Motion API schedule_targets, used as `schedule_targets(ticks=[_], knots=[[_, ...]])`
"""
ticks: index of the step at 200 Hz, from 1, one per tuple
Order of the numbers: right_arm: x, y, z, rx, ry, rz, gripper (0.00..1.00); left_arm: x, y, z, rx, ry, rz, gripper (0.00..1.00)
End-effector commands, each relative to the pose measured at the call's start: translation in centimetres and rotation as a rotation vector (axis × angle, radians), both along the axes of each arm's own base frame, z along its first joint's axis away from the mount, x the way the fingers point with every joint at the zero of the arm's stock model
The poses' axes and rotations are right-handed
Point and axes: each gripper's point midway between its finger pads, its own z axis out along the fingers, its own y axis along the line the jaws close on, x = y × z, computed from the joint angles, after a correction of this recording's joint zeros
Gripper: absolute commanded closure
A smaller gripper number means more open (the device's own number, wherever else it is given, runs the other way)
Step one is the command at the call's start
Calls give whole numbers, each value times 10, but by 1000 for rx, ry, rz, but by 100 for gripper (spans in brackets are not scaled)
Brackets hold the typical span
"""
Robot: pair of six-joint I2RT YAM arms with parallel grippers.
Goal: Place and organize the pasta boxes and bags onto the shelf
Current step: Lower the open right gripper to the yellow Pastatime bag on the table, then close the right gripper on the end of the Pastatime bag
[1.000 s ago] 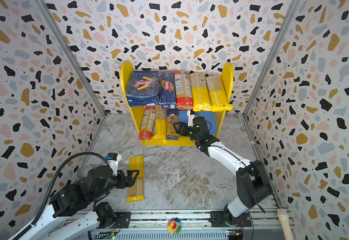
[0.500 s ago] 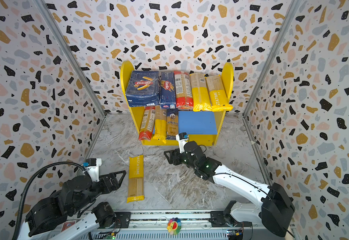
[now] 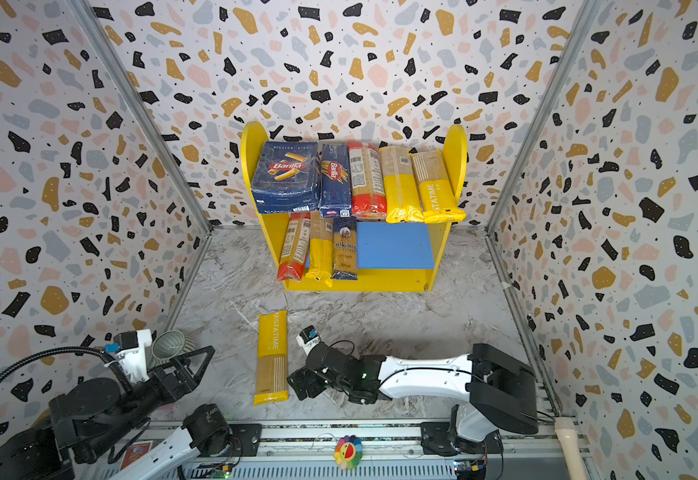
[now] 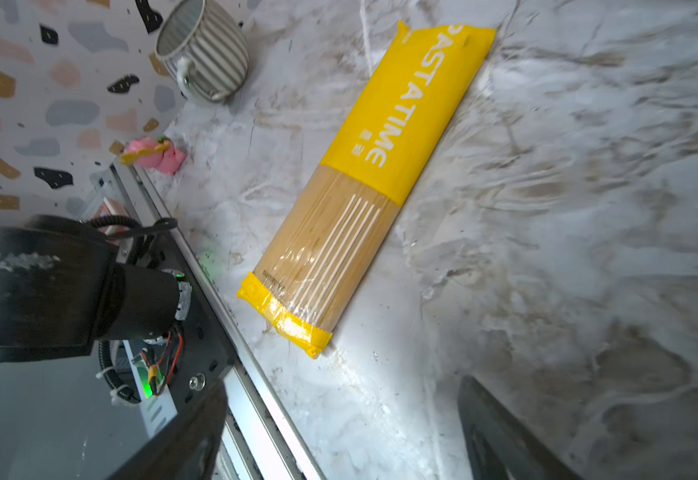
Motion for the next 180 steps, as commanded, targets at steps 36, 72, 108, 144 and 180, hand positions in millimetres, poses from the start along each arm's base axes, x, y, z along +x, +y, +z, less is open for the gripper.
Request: schedule_targets(ticks=[36, 72, 108, 144, 180], knots=[[6, 21, -11, -38, 4, -79, 6, -3, 10, -8, 54, 16, 20, 1], [10, 41, -27, -137, -32, -85, 0, -1, 5, -12, 65, 17, 1, 0], [18, 64, -38, -220, -78, -110, 1, -2, 7, -11, 71, 9, 1, 1], [22, 80, -54, -326, -129, -138, 1, -8, 16, -6, 64, -9, 7, 0], [22, 88, -73, -379, -136, -157, 1, -10, 18, -5, 71, -15, 2, 0]])
